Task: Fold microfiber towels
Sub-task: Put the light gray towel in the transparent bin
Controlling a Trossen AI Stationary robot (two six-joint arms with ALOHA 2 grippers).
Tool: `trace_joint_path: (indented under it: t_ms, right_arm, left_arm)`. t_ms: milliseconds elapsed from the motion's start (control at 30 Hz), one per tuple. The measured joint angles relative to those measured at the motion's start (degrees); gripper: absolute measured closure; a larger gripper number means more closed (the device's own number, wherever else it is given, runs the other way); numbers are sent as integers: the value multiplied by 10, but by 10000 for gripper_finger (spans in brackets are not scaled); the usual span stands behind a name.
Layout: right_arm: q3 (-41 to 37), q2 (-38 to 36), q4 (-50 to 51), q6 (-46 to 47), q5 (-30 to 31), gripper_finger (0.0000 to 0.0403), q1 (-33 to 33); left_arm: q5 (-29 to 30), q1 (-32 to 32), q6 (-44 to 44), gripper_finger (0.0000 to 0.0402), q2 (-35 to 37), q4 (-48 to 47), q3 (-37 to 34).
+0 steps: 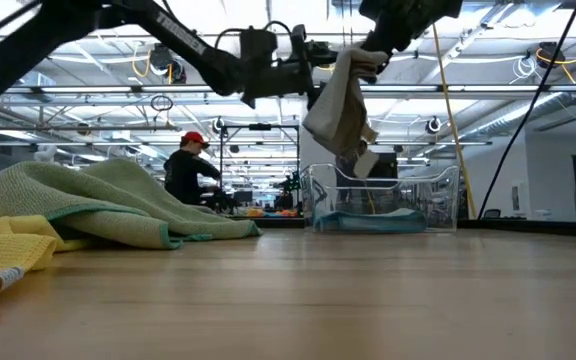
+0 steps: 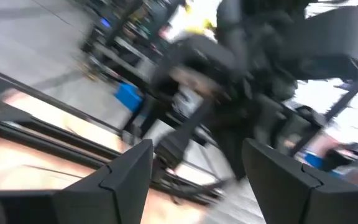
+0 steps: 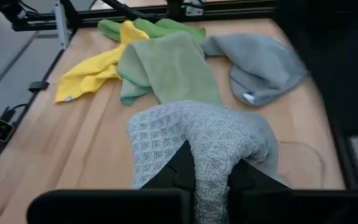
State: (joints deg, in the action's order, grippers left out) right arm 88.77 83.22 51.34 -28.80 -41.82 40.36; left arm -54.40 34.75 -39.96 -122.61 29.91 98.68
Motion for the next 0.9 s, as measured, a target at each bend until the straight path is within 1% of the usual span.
trace_joint_path:
  t_ms: [67, 133, 233, 367, 467, 533, 600, 767, 900]
  right_arm:
    - [0, -3, 3, -5, 0, 385, 15]
    - [0, -7, 3, -8, -2, 385, 27]
    - [0, -8, 7, -12, -5, 385, 45]
    - [0, -11, 21, -19, -38, 385, 56]
    - [0, -10, 30, -32, -38, 385, 58]
    - [0, -10, 44, -49, -34, 385, 58]
    - [0, -10, 51, -58, -33, 385, 58]
    - [0, -10, 54, -64, -21, 385, 59]
    - [0, -12, 65, -73, -12, 385, 59]
  left_arm:
    - [-23, -2, -18, 153, -13, 2, 9]
    - [-23, -6, -17, 153, -18, 0, 10]
    - [-5, -18, 18, 153, -18, -14, 10]
    - [22, -38, 46, 153, -17, -17, 10]
    - [33, -42, 70, 154, -16, -32, 10]
    - [32, -42, 66, 154, -16, -35, 10]
    - [24, -37, 57, 154, -16, -34, 10]
    - [-26, -23, 16, 154, -16, -28, 10]
    - [-27, -20, 3, 153, -16, -25, 10]
